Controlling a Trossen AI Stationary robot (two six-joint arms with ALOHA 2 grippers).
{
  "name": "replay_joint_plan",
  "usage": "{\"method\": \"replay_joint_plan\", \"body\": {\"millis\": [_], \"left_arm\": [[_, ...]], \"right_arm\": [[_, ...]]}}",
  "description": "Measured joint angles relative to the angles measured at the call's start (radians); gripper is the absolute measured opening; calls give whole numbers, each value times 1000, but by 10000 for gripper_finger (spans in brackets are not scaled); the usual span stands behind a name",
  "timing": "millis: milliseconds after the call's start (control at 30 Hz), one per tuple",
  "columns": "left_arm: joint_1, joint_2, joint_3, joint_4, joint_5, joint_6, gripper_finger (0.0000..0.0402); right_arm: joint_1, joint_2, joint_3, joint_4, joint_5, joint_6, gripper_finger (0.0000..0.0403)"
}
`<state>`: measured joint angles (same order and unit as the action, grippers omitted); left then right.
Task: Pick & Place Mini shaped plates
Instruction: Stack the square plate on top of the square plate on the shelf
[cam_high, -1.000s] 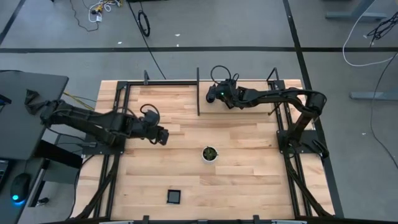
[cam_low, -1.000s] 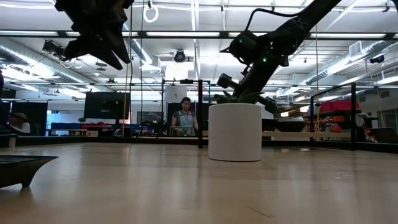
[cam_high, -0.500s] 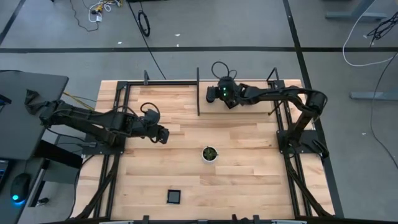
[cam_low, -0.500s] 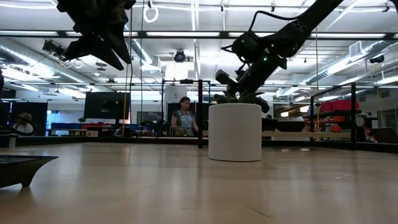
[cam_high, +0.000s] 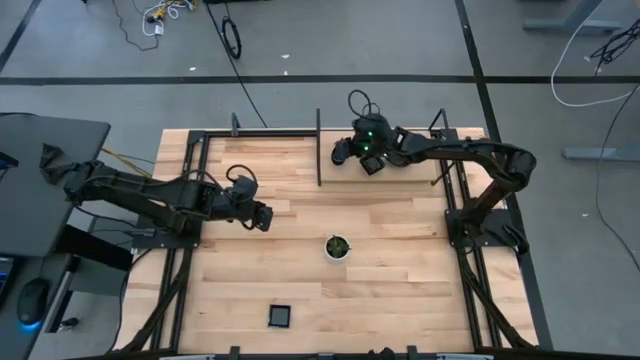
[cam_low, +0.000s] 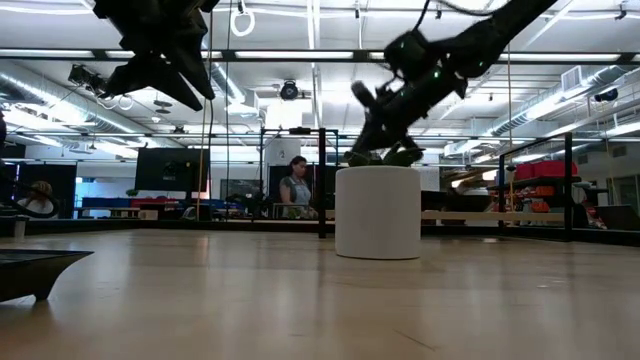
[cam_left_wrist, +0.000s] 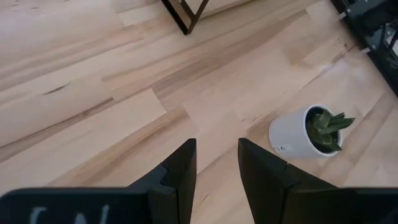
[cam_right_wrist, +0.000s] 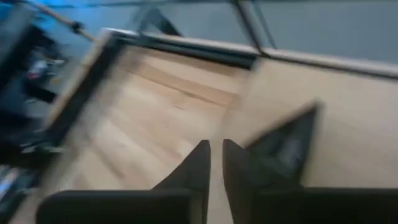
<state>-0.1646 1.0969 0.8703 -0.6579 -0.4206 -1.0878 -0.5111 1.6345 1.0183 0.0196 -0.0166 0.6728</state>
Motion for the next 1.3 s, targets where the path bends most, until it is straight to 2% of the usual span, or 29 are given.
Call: {"method": "replay_joint_plan", "body": {"millis": [233,367,467,600,700,833,933,1067,1167,1300], "left_arm": [[0,0,0,-61,0,0,124],[-3,0,0,-92,2,19,124],[-3,0,0,-87,47,82,124],[-19,0,0,-79,121,132,124],[-66,1,0,-54,163,131,124],[-181,0,0,-6,182,62,124],[-309,12,0,40,102,-23,124],[-492,51,0,91,-19,-162,124],[-618,108,0,128,-39,-301,124],[-764,204,0,203,-59,-476,124]], "right_arm": [[100,-142,0,79,52,-194,6],[191,-255,0,63,131,-274,5],[300,-342,2,26,251,-298,3],[502,-416,2,-36,504,-283,2],[669,-426,2,-50,680,-223,1],[852,-381,2,-54,835,-93,1],[942,-320,2,-59,853,46,1],[1036,-226,1,-25,803,228,1],[1085,-156,2,45,760,302,0],[1108,-58,62,38,699,340,0]]}}
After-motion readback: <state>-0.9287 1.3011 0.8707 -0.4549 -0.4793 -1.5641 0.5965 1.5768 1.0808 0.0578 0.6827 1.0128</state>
